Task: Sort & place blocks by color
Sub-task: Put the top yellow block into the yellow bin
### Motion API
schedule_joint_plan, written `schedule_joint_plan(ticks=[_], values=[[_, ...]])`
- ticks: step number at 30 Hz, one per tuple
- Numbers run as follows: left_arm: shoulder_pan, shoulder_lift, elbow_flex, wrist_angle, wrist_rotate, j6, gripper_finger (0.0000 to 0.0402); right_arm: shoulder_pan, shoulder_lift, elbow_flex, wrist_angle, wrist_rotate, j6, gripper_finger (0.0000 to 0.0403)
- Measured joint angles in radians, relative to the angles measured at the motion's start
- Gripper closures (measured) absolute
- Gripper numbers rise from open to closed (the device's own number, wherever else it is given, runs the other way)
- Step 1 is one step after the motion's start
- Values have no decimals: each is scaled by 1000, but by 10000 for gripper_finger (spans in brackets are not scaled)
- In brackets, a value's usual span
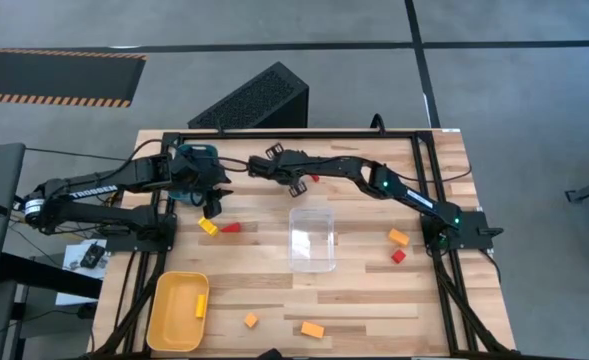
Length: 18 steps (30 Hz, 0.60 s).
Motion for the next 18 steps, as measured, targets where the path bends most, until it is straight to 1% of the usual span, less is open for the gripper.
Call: schedule_joint_plan(ticks=[6,11,15,18], values=[[0,0,0,7,-19,20,269,2,-1,0,78,109,11,396],[0,0,0,19,-19,22,269,2,-7,0,66,93,15,395],[0,0,0,24,-19,15,269,-11,-7,0,31,38,26,394],[0,0,0,31,-19,14,269,-18,-7,0,34,24,32,393]])
